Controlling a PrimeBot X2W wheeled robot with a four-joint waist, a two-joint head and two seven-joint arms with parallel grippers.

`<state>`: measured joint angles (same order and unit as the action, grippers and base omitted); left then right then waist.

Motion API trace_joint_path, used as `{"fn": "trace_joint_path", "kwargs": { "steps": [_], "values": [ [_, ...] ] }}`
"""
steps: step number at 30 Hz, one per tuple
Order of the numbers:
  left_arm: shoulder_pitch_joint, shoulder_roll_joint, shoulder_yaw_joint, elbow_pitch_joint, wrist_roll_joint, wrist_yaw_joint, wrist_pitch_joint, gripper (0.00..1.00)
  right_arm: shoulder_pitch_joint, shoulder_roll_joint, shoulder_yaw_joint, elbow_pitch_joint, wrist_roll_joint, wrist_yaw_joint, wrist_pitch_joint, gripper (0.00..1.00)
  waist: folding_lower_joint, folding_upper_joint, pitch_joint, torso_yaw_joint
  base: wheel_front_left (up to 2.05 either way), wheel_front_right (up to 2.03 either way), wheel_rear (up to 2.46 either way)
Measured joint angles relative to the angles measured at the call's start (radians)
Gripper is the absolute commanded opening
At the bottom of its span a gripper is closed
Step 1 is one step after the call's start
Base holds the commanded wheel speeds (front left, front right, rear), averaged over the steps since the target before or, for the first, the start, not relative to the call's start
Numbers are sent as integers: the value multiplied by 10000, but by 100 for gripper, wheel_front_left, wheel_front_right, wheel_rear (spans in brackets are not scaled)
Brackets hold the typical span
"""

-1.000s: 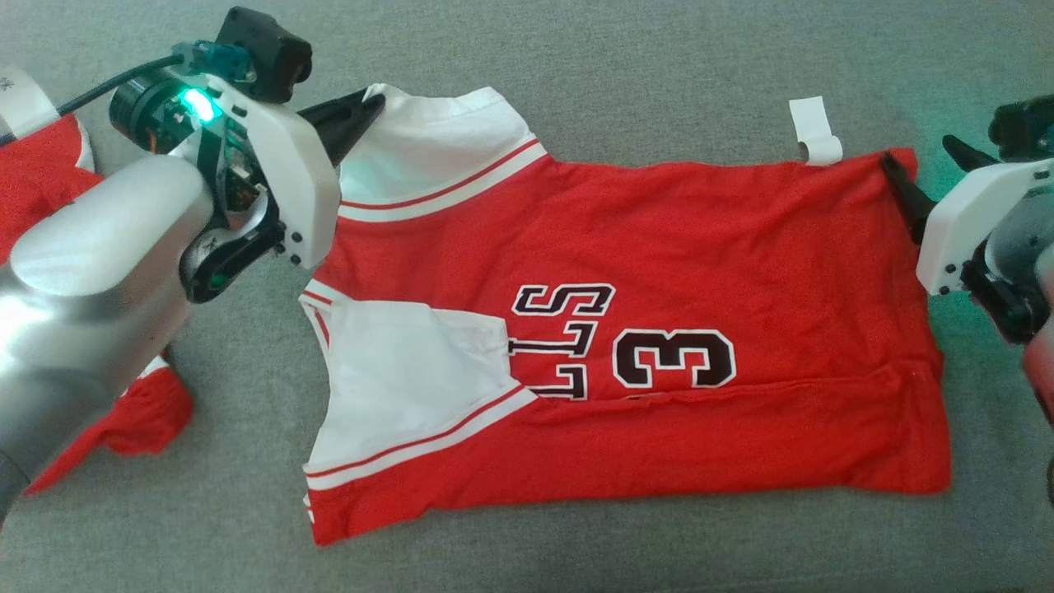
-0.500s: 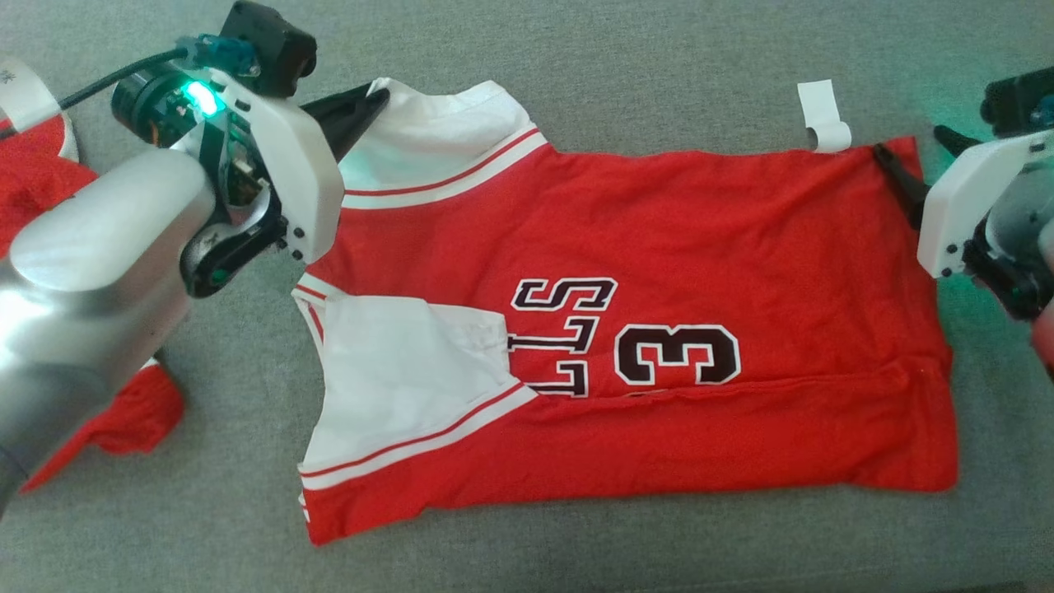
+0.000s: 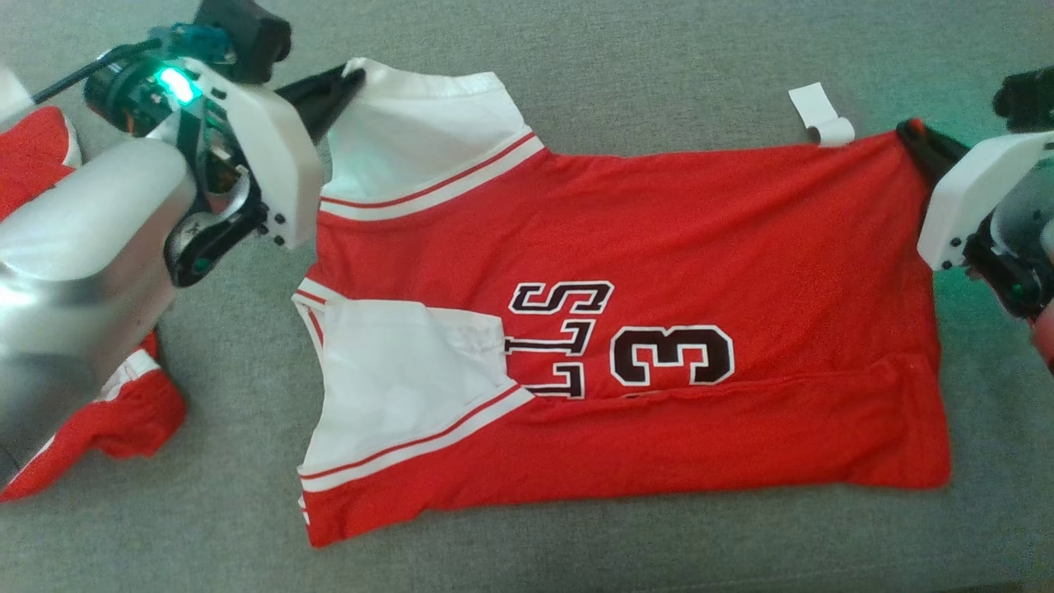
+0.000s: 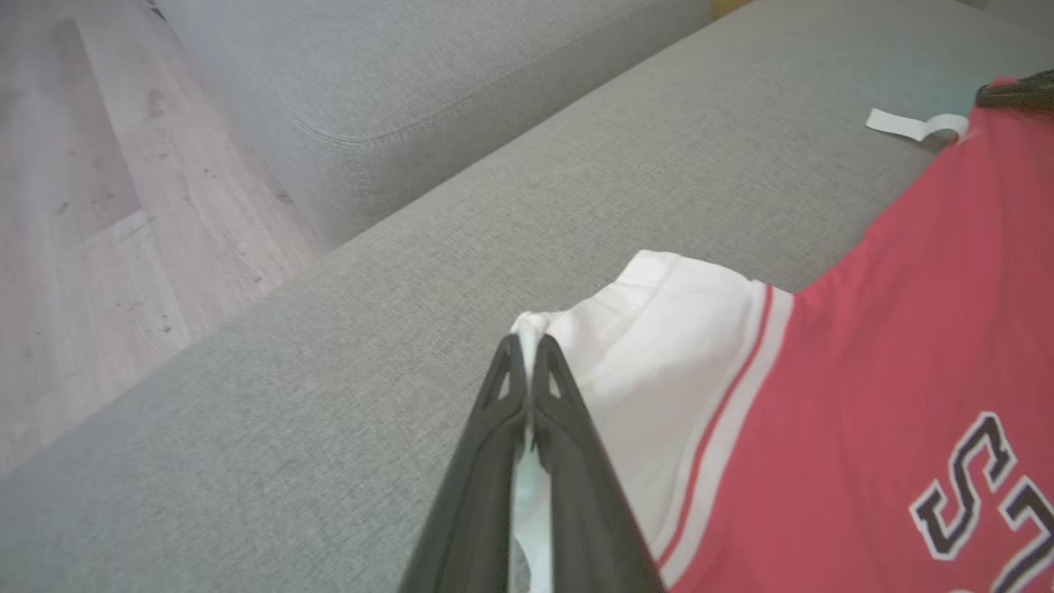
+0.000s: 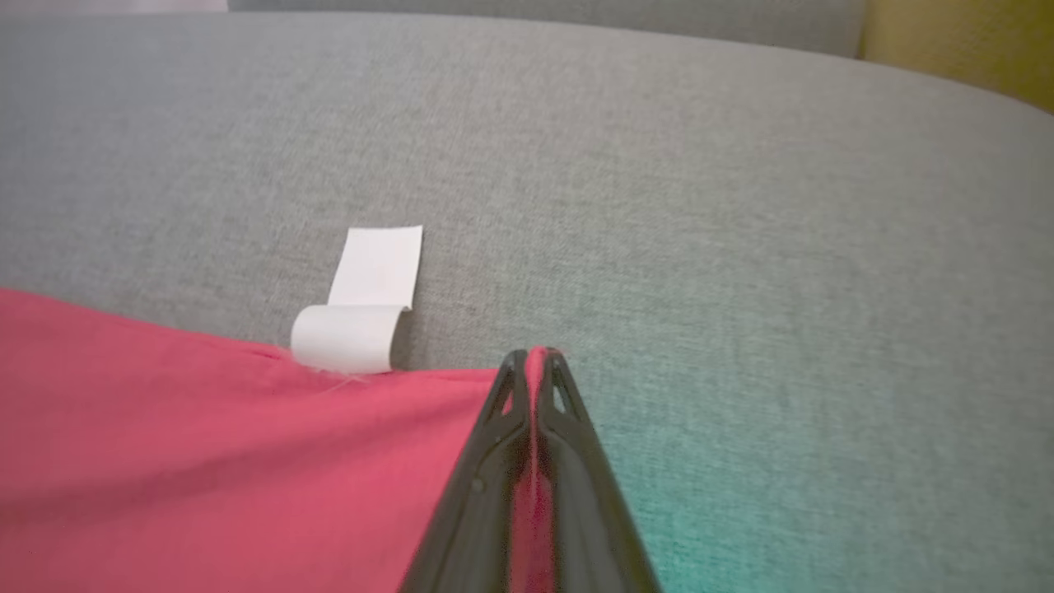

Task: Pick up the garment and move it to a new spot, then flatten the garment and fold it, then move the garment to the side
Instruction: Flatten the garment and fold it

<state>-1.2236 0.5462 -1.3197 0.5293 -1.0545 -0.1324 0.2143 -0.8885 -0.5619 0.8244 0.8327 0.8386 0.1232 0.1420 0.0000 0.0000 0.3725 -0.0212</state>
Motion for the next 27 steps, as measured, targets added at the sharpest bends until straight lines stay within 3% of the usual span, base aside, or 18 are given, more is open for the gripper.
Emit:
{"fn": "trace_joint_path", "kwargs": {
  "steps": [10, 20, 27],
  "values": [
    [-44, -88, 261, 913, 278, 8, -1212, 0, -626, 25, 73, 96, 529, 0, -1402, 0, 0, 0, -91, -13, 0, 0, 0],
    [-550, -968, 579, 2280, 669, 94, -2765, 0, -1257, 25, 535, 573, 533, 0, -2268, 0, 1, 0, 19, 141, 0, 0, 0],
    [-444, -1135, 451, 2554, 671, 75, -2844, 0, -1096, -79, 1200, 539, 894, 0, -2667, 0, 0, 0, -325, 240, 0, 0, 0]
  ]
}}
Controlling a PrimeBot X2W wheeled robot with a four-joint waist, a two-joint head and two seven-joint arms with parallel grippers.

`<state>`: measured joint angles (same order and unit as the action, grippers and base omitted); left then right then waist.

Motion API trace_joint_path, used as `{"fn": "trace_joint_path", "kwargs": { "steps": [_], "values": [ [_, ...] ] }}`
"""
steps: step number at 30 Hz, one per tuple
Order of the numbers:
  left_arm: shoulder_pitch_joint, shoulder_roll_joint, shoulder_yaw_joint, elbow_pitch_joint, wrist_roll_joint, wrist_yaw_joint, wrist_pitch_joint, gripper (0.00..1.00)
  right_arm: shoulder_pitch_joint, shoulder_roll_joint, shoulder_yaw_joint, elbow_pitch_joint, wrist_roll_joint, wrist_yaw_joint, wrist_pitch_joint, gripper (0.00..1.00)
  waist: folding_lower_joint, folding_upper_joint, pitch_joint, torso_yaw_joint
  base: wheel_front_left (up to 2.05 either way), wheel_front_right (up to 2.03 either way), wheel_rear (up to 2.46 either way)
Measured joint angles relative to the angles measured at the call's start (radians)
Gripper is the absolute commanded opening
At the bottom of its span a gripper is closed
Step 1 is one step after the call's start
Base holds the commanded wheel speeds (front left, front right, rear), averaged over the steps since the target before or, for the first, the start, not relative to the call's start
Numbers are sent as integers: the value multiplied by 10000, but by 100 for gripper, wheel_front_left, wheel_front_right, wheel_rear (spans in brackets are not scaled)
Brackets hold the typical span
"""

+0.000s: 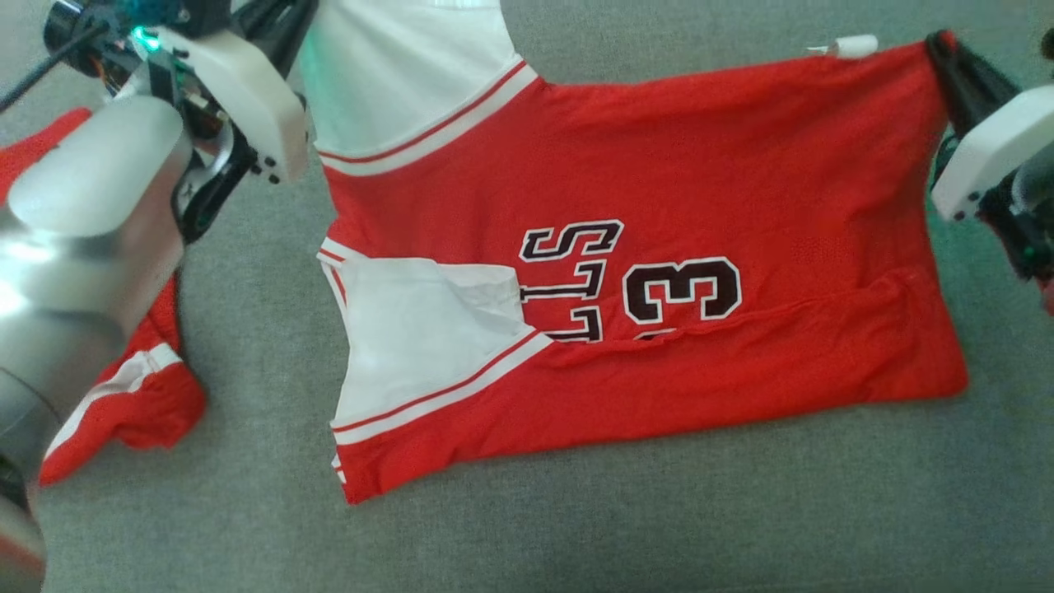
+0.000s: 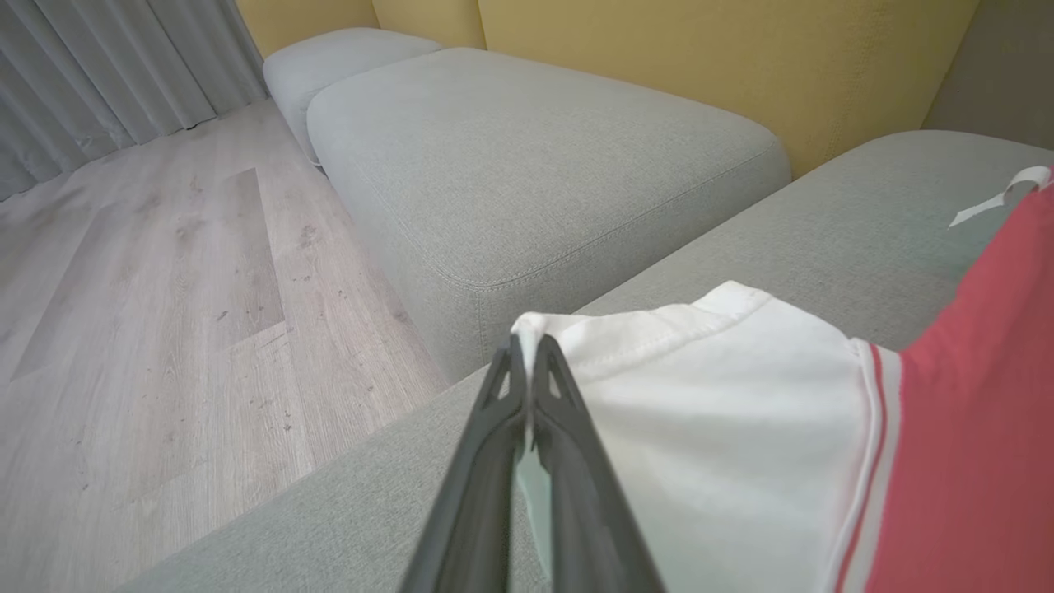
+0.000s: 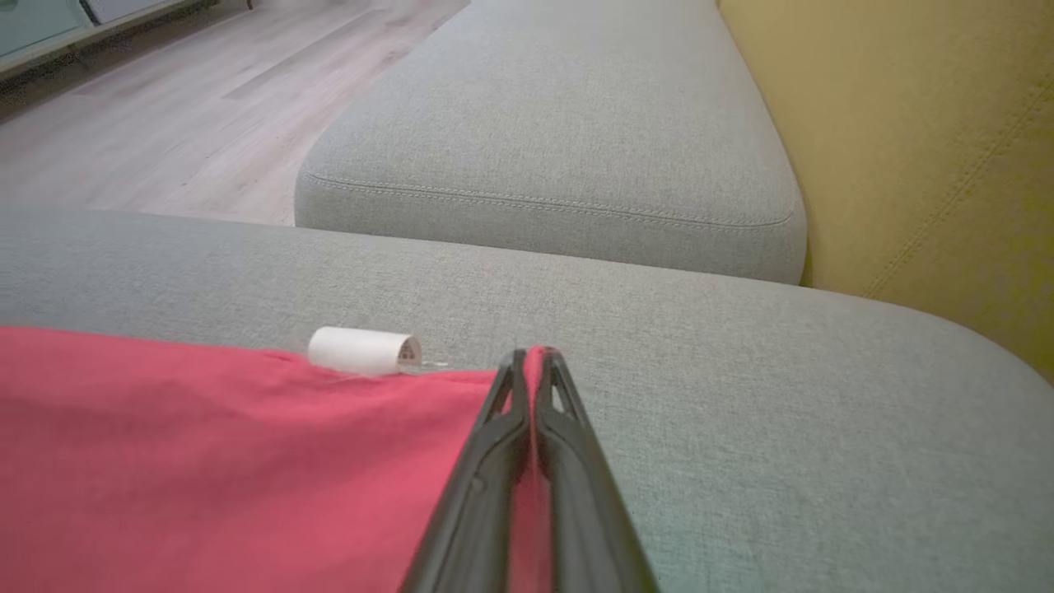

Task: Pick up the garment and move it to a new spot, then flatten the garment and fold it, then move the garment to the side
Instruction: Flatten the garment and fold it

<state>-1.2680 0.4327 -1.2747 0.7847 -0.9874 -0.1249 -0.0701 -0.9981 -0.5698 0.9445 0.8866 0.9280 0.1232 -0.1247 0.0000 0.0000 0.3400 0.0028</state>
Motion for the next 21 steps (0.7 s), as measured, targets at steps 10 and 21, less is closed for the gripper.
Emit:
{"fn": "trace_joint_path", "kwargs": {
  "steps": [10, 21],
  "values": [
    [1353, 1166, -416, -2347, 121, -75, 1064, 0, 1257, -807, 871, -675, 759, 0, 17, 0, -1, 0, -838, 82, 0, 0, 0],
    [2837, 3279, -523, -6149, -685, -75, 3547, 0, 2429, -1841, 1937, -2082, 1998, 0, 915, 0, -3, 0, -1659, 267, 0, 0, 0]
  ]
}}
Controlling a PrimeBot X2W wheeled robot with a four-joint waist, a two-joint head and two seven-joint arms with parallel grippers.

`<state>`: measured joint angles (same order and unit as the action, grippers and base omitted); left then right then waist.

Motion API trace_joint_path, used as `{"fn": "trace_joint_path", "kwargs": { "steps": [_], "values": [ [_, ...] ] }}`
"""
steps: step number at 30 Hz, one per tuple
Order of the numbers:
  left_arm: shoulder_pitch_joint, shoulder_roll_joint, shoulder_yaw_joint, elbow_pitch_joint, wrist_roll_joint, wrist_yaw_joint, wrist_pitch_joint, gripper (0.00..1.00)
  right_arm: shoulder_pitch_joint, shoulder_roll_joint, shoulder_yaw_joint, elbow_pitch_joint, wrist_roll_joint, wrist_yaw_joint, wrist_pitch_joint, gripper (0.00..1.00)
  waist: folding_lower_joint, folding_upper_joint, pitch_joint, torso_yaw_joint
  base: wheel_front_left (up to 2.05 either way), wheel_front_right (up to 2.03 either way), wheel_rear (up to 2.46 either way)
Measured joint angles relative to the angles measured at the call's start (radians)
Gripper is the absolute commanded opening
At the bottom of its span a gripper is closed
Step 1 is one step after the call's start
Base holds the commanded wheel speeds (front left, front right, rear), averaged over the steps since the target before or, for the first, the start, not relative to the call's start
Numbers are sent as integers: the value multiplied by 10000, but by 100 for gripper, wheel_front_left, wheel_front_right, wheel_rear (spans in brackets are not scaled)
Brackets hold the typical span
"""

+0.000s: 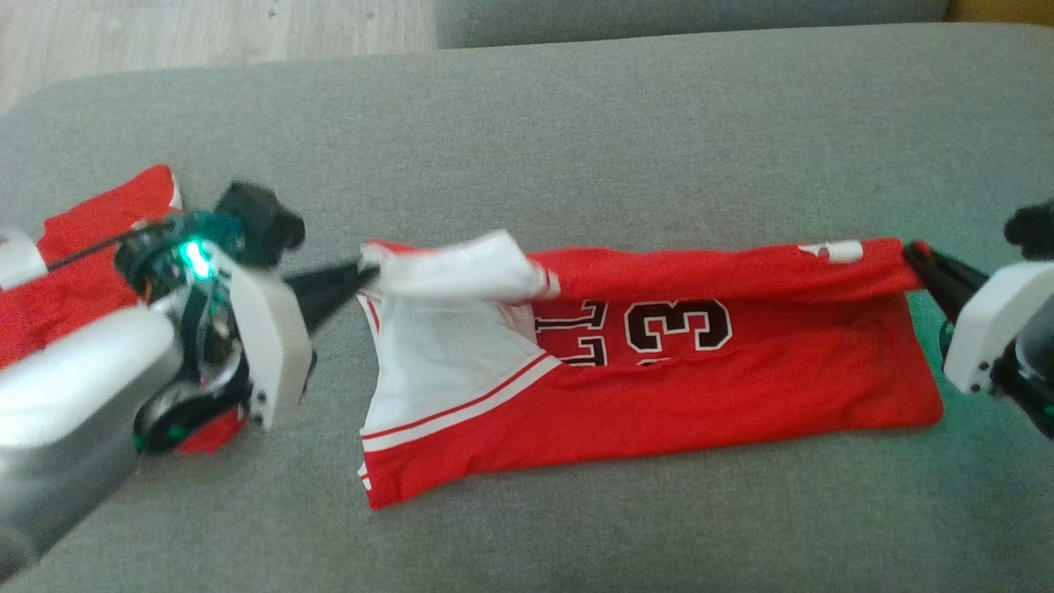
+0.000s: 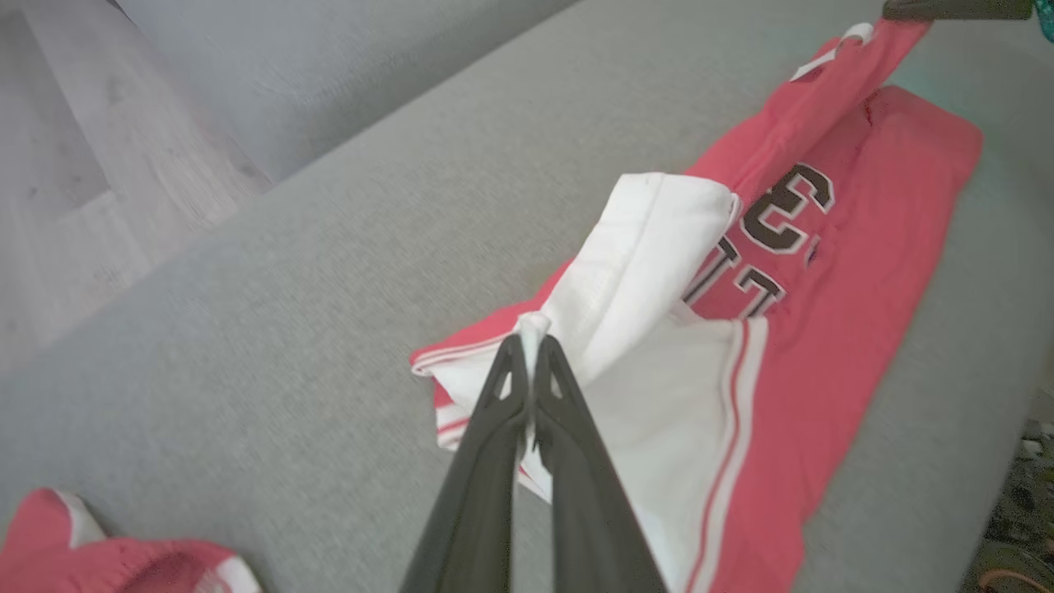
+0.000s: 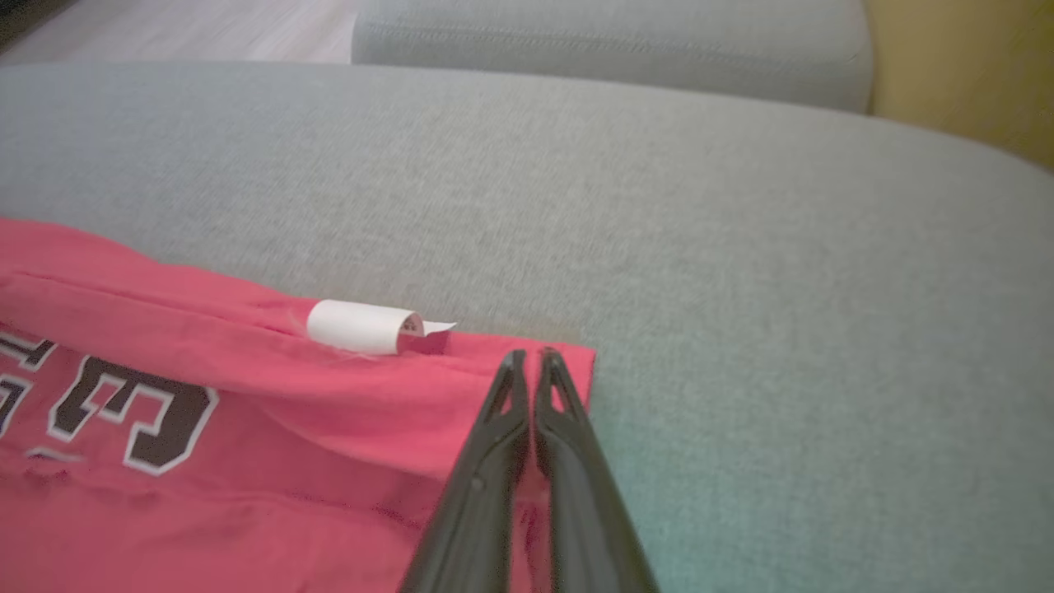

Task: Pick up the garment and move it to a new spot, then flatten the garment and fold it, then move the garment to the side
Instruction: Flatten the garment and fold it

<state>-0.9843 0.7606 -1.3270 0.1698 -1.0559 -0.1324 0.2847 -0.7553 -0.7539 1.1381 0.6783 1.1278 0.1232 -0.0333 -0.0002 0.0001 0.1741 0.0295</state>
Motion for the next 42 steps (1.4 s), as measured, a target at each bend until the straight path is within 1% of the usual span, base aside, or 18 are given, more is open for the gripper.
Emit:
{"fn": "trace_joint_path", "kwargs": {
  "steps": [3, 8, 11, 16, 21, 26, 32, 35, 36, 37, 39, 42],
  "values": [
    [384, 474, -27, -867, -351, 0, 554, 0, 179, -242, 161, -299, 397, 0, 253, 0, 0, 0, -94, 41, 0, 0, 0],
    [809, 1012, -35, -1910, -1095, 2, 1484, 0, 250, -639, 288, -698, 888, 0, 642, 0, 0, 0, -224, 57, 0, 0, 0],
    [1008, 1208, -42, -2337, -1406, 6, 1854, 0, 333, -834, 443, -1007, 1114, 0, 865, 0, 1, 0, -269, 43, 0, 0, 0],
    [1114, 1469, -42, -2692, -1419, 17, 2192, 0, 344, -1145, 600, -1509, 1465, 0, 1277, 0, 1, 0, -325, 4, 0, 0, 0],
    [1414, 1534, -44, -2978, -1768, 19, 2500, 0, 525, -1279, 686, -1664, 1933, 0, 1904, 0, 1, 0, -316, -67, 0, 0, 0],
    [1587, 1559, -44, -3010, -1733, 19, 2566, 0, 508, -1361, 819, -1956, 2088, 0, 2541, 0, 3, 0, -218, -138, 0, 0, 0],
    [1739, 1532, -44, -2890, -1482, 17, 2614, 0, 509, -1450, 857, -2079, 2105, 0, 2731, 0, 3, 0, -187, -189, 0, 0, 0],
    [1847, 1482, -42, -2821, -1440, 17, 2614, 0, 525, -1465, 894, -2073, 2305, 0, 3112, 0, 3, 0, -217, -218, 0, 0, 0],
    [1877, 1444, -42, -2784, -1321, 17, 2594, 12, 546, -1492, 903, -2054, 2313, 0, 3112, 100, 3, 0, -232, -218, 0, 0, 0],
    [1897, 1396, -42, -2715, -1131, 17, 2523, 100, 574, -1513, 899, -2061, 2324, 0, 3093, 100, 3, 0, -250, -217, 0, 0, 0],
    [1964, 1335, -36, -2589, -926, 15, 2460, 100, 713, -1590, 874, -2113, 2489, 0, 3099, 100, 2, 0, -272, -232, 0, 0, 0],
    [2198, 1281, -33, -2383, -901, 71, 2222, 100, 868, -1749, 876, -2155, 2545, 0, 3177, 100, 3, 0, -297, -272, 0, 0, 0]
  ]
}}
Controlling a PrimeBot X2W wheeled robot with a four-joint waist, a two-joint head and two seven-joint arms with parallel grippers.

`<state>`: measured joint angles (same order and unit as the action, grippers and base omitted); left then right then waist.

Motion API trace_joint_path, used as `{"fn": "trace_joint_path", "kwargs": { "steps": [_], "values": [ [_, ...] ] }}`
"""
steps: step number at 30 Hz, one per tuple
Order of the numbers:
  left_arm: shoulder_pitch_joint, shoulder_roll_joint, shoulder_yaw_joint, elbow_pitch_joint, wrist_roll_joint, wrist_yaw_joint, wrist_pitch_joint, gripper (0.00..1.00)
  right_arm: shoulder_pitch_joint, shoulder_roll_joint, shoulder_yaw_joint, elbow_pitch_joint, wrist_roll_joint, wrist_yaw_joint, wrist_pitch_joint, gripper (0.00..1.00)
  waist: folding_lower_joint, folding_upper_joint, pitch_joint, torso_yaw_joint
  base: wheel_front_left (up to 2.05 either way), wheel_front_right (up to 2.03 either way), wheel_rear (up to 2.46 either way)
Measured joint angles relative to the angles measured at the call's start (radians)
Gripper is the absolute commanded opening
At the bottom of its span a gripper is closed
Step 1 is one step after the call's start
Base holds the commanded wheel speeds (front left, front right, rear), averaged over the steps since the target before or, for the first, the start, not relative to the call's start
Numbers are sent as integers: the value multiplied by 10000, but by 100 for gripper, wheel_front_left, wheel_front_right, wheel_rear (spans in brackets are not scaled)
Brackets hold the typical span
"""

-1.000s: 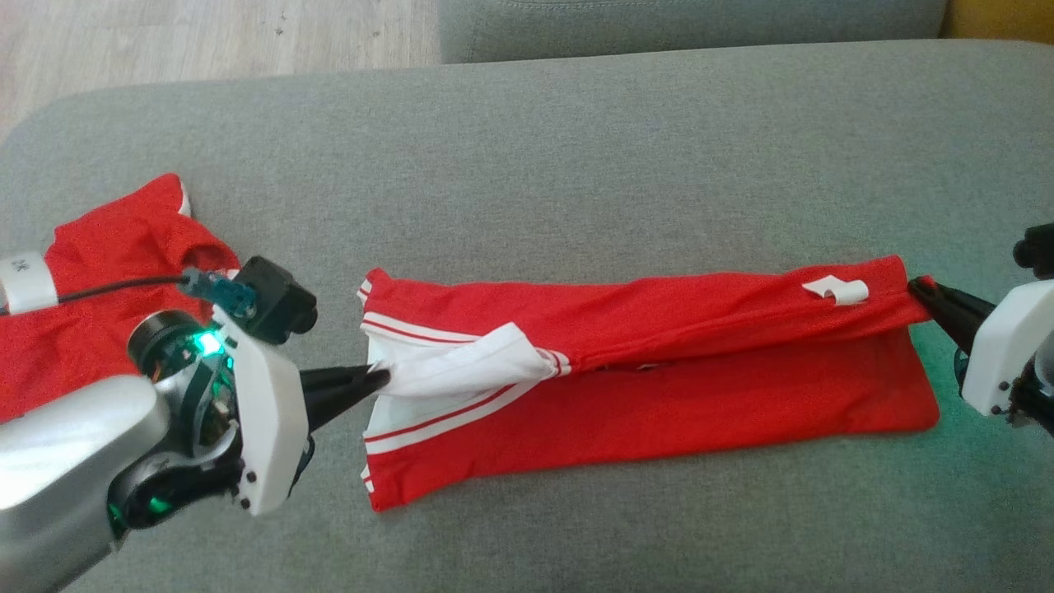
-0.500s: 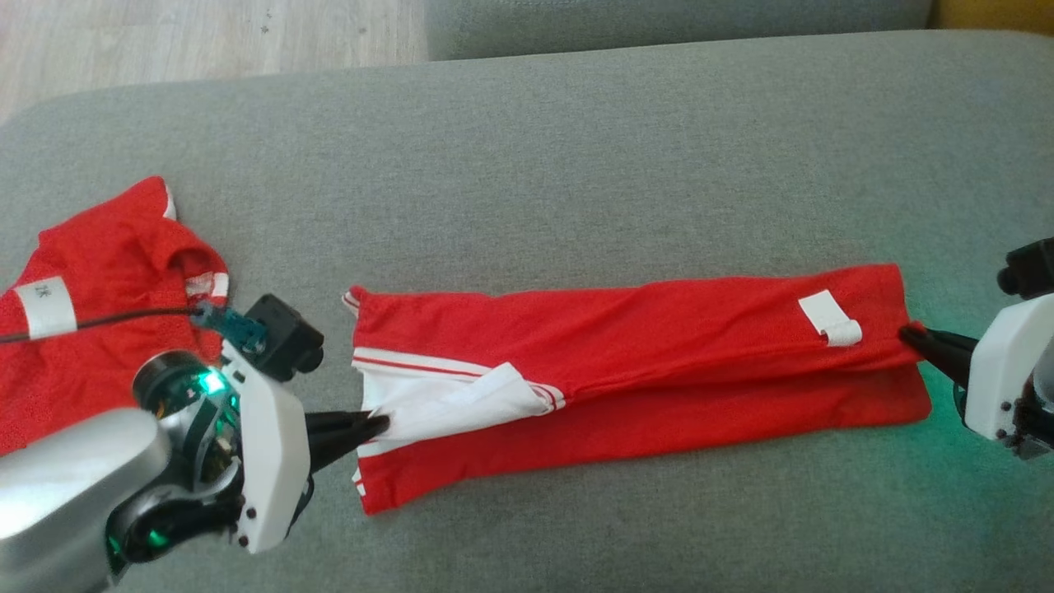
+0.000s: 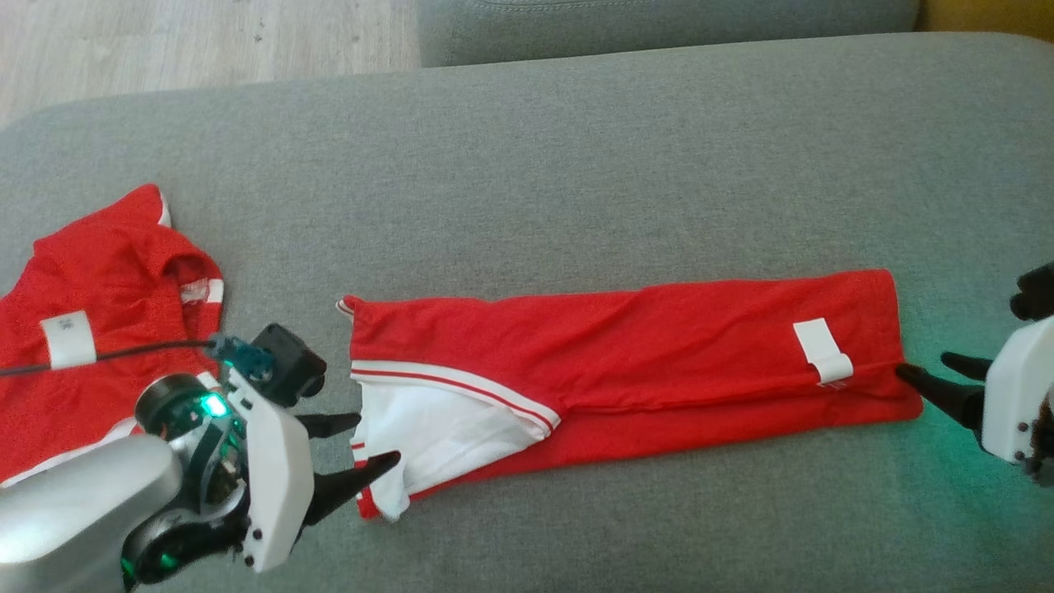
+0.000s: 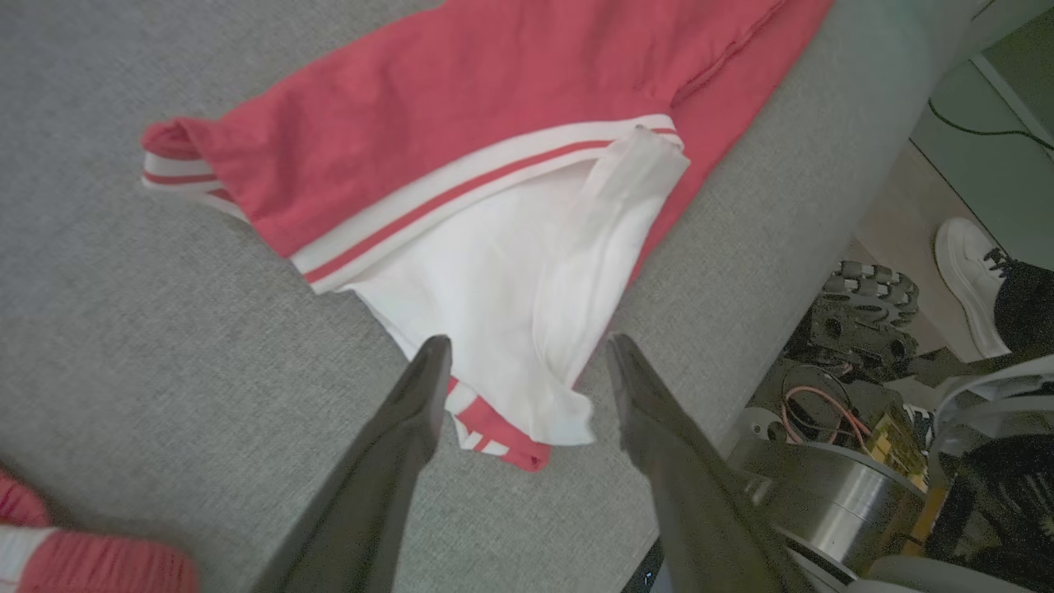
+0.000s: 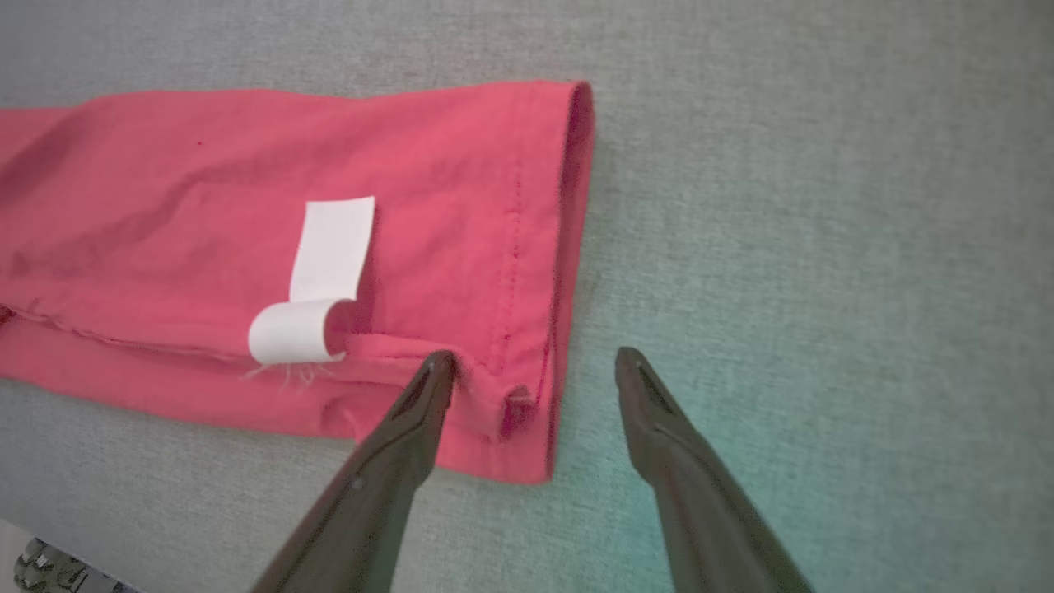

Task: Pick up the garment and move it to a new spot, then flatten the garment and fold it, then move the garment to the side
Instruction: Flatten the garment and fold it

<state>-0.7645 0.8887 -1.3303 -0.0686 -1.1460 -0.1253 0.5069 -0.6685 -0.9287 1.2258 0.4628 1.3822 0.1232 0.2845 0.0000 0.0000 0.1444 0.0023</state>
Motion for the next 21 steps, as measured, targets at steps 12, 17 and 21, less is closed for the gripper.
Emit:
{"fn": "trace_joint_path", "kwargs": {
  "steps": [12, 17, 21],
  "values": [
    [145, -748, 2182, 1011, 309, 1977, -4393, 100, -141, 92, -1662, -6, 663, 0, -2537, 100, -1, 0, -425, -190, 0, 0, 0],
    [848, -1235, 3058, 1149, 366, 2853, -6813, 100, -266, 782, -2445, -63, 10, 0, -4913, 100, -1, 0, -627, -262, 0, 0, 0],
    [2015, -1795, 4171, 1241, 282, 3584, -7563, 100, 78, 1801, -3768, 27, -1003, 0, -5325, 100, -1, 0, -745, -270, 0, 0, 0]
  ]
}}
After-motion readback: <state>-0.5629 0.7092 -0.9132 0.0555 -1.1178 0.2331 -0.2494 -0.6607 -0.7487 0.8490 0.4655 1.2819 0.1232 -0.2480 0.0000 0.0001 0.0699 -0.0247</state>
